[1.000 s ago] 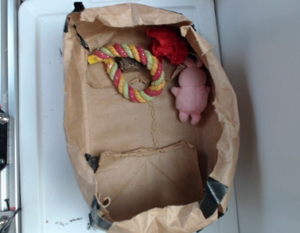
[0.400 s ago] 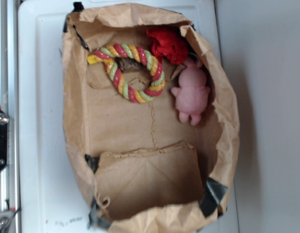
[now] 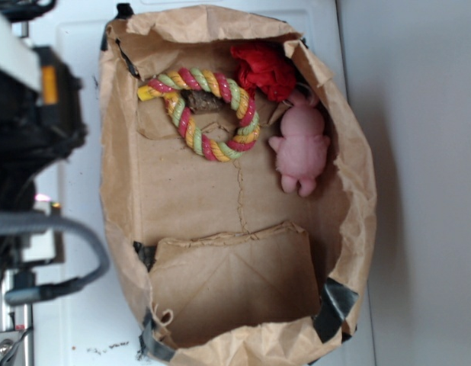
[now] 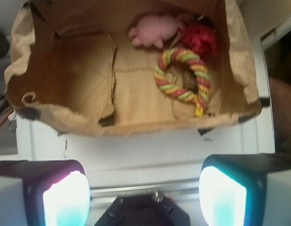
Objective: Grab the red paper.
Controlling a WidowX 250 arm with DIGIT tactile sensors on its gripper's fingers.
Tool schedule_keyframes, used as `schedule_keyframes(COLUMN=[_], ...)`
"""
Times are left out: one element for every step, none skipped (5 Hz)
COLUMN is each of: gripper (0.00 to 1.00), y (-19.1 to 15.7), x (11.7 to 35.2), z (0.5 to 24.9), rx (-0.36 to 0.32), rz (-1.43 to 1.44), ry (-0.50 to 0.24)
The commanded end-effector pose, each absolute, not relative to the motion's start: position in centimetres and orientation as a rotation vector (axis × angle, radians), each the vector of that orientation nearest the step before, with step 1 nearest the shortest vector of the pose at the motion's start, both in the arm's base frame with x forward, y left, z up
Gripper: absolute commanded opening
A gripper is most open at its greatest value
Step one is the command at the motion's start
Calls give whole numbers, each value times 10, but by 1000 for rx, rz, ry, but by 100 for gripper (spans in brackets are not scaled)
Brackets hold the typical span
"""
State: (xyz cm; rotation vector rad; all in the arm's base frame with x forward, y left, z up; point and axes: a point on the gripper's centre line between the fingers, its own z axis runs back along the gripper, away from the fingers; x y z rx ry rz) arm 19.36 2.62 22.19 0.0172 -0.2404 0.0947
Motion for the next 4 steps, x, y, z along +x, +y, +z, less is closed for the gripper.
schedule_keyframes(gripper=[100,100,100,100], y=[48,46,42,42], x=[231,244,256,256], z=[212,205,200,200], rx=[34,47,32,32], rz=[96,102,80,80], ry=[-327,-361,-378,-378])
